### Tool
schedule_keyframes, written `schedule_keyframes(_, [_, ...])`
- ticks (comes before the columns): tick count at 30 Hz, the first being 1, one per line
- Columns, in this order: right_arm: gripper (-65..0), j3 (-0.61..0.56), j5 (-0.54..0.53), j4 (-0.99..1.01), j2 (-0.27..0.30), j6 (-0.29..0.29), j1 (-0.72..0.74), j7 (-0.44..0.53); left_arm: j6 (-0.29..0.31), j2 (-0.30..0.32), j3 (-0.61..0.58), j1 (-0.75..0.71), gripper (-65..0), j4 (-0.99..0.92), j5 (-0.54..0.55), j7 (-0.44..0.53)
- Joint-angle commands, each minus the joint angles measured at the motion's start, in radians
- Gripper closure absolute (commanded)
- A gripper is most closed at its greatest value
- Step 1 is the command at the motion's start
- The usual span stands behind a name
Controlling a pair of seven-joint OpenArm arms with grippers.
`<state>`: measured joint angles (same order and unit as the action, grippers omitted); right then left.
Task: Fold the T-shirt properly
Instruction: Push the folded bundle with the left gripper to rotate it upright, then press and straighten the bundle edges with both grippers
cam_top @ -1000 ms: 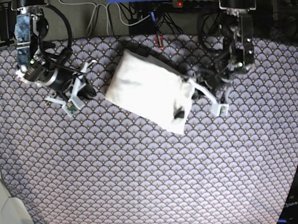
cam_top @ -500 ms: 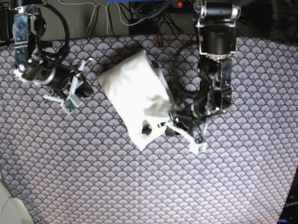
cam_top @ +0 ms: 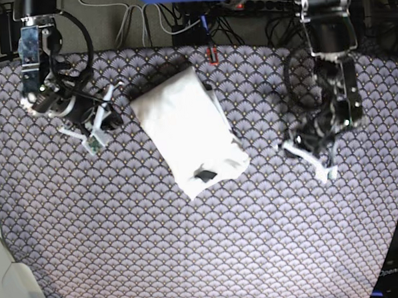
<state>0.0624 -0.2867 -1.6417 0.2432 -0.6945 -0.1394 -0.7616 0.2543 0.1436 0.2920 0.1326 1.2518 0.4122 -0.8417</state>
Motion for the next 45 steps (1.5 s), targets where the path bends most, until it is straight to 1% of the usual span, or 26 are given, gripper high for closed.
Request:
schedule_keyframes(1, [-5.6,0.003,-0.018,-0.009,0.006,-0.004,0.025,0.044,0.01,-0.005,0.0,0.005,-3.4,0.035,0.023,0.014])
schedule_keyframes(3, [-5.6,0.003,-0.018,0.021,0.006,-0.004,0.03,0.057,0.01,-0.009,-0.015,-0.034,-3.4,0.055,0.023,0.014])
schedule_keyframes(7, [-5.6,0.001,-0.018,0.044,0.005,-0.004,0.03,0.073,0.01,-0.057,-0.043,-0.067,-3.4,0.059,0.021,0.023])
schedule_keyframes(9, [-5.6,-0.026,-0.018,0.045,0.003,-0.004,0.03,0.073,0.01,-0.085,-0.044,-0.063,-3.4,0.05,0.021,0.023])
schedule_keyframes(13, [-5.5,-0.095,-0.018,0.039,0.003,-0.004,0.021,0.073,0.01,-0.149,-0.047,-0.024,-3.4,0.045,0.02,0.023])
schedule_keyframes(16, [-5.5,-0.109,-0.018,0.039,-0.018,-0.004,-0.002,0.073,0.01,-0.19,-0.047,0.016,-3.4,0.036,0.017,0.023])
schedule_keyframes(20, [-5.5,-0.111,-0.018,0.039,-0.025,-0.004,-0.024,0.072,0.01,-0.25,-0.047,0.085,-3.4,-0.067,-0.054,0.026])
schedule_keyframes(22, [-5.5,-0.112,-0.019,0.031,-0.034,-0.004,-0.042,0.073,0.01,-0.273,-0.047,0.104,-3.4,-0.106,-0.08,0.054])
schedule_keyframes(25, [-5.5,-0.112,-0.019,0.004,-0.035,-0.004,-0.079,0.073,0.01,-0.296,-0.047,0.115,-3.4,-0.151,-0.092,0.127])
schedule_keyframes(28, [-5.5,-0.112,-0.019,-0.005,-0.034,-0.004,-0.096,0.073,0.01,-0.301,-0.047,0.143,-3.4,-0.177,-0.089,0.161])
schedule_keyframes(30, [-5.5,-0.111,-0.019,-0.015,-0.031,-0.004,-0.115,0.075,0.01,-0.301,-0.047,0.152,-3.4,-0.18,-0.086,0.163])
schedule_keyframes(32, [-5.5,-0.106,-0.019,-0.033,-0.015,-0.004,-0.127,0.075,0.01,-0.301,-0.043,0.16,-3.4,-0.168,-0.085,0.16])
schedule_keyframes(35, [-5.5,-0.097,-0.019,-0.074,0.005,-0.004,-0.13,0.073,0.01,-0.292,-0.038,0.157,-3.4,-0.106,-0.085,0.158])
schedule_keyframes(37, [-5.5,-0.063,-0.019,-0.102,0.005,-0.004,-0.13,0.067,0.01,-0.261,-0.038,0.151,-3.4,-0.048,-0.085,0.157])
schedule_keyframes(38, [-5.5,-0.043,-0.019,-0.114,0.005,-0.004,-0.13,0.067,0.01,-0.247,-0.038,0.144,-3.4,-0.017,-0.085,0.147])
schedule_keyframes(41, [-5.4,-0.005,-0.021,-0.15,0.005,-0.004,-0.13,0.066,0.01,-0.212,-0.03,0.118,-3.4,0.067,-0.085,0.075])
schedule_keyframes(43, [-5.4,-0.009,-0.022,-0.191,0.005,-0.004,-0.13,0.066,0.01,-0.193,-0.003,0.091,-3.4,0.13,-0.085,0.02])
schedule_keyframes(45, [-5.4,-0.022,-0.022,-0.243,-0.005,-0.004,-0.124,0.063,0.01,-0.189,0.002,0.057,-3.4,0.194,-0.085,-0.018])
